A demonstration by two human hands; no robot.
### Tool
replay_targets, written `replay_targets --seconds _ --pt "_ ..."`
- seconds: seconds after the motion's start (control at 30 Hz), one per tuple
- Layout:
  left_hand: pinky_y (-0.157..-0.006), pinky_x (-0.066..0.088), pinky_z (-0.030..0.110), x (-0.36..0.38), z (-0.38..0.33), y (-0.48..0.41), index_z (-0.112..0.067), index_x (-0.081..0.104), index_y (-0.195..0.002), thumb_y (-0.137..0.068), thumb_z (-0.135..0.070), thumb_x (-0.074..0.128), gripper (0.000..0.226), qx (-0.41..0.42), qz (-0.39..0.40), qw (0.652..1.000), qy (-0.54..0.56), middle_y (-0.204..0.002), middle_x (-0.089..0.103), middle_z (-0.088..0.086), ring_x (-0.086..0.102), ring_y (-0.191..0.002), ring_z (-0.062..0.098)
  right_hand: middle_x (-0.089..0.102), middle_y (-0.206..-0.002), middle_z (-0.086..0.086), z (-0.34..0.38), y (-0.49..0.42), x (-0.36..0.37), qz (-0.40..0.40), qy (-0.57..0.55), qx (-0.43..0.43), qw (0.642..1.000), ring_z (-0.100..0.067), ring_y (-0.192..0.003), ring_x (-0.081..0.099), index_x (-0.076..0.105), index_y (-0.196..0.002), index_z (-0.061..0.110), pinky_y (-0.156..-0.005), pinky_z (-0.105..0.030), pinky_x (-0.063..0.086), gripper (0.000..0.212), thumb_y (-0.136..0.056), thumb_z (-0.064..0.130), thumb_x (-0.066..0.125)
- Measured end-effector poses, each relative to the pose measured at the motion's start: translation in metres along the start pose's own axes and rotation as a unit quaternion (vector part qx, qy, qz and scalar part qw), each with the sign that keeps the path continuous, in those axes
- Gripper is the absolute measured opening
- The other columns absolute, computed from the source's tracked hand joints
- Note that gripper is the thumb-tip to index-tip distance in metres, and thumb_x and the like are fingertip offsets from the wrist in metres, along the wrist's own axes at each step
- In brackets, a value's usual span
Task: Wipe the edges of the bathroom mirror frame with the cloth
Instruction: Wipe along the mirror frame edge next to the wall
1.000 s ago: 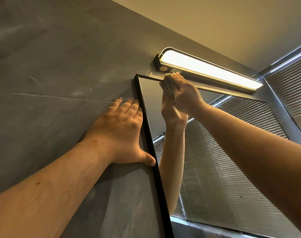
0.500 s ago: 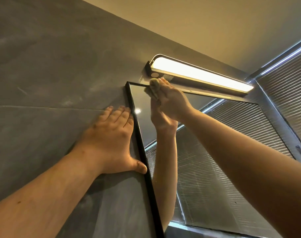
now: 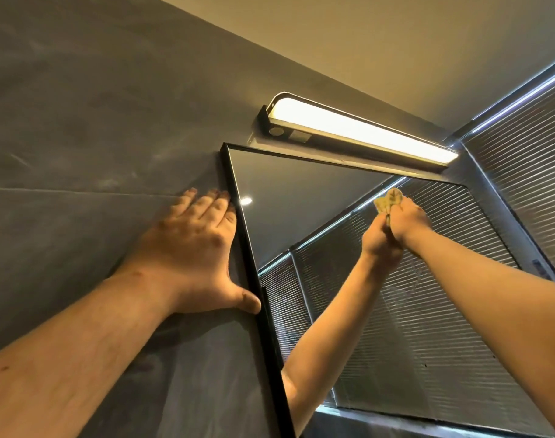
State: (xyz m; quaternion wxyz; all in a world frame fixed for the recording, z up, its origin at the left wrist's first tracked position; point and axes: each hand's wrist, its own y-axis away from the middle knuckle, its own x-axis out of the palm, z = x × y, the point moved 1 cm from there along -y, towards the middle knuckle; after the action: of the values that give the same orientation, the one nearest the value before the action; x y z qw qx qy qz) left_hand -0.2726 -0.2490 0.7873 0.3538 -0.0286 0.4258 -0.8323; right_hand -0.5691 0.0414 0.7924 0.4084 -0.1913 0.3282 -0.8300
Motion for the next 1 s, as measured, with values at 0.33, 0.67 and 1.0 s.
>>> replay_targets --seconds 0.33,0.67,1.0 --pt "-0.121 -0.007 0.039 0.002 0.000 -0.001 -0.007 0.007 -0.154 -0.032 -0.105 0.013 0.157 -0.004 0.005 1.000 -0.001 -0.163 0.004 0.010 -0.003 -0.151 0.022 0.062 -0.124 -0.015 0.064 0.035 0.004 0.011 -0.067 -0.161 0.985 -0.035 -0.110 0.058 0.056 -0.121 0.015 -0.080 -0.032 0.036 0.027 -0.104 0.026 0.037" --pt "-0.122 -0.006 0.039 0.000 -0.001 0.000 -0.008 0.007 -0.154 -0.034 -0.103 0.012 0.153 -0.009 0.011 1.000 -0.002 -0.164 0.004 0.009 -0.003 -0.151 0.021 0.059 -0.127 0.003 0.110 0.095 0.008 0.048 -0.142 -0.312 0.938 -0.010 -0.107 0.054 0.051 -0.135 0.024 -0.086 -0.014 0.039 0.035 -0.101 0.018 0.044" --pt "-0.121 -0.006 0.039 0.001 0.000 0.000 -0.006 0.009 -0.154 -0.030 -0.106 0.010 0.158 -0.004 0.008 1.000 -0.004 -0.163 0.006 0.010 0.000 -0.151 0.022 0.058 -0.133 -0.022 0.018 0.047 -0.003 0.013 -0.002 -0.050 0.999 -0.042 -0.121 0.054 0.053 -0.134 0.015 -0.100 -0.043 0.041 0.052 -0.103 0.048 0.026"
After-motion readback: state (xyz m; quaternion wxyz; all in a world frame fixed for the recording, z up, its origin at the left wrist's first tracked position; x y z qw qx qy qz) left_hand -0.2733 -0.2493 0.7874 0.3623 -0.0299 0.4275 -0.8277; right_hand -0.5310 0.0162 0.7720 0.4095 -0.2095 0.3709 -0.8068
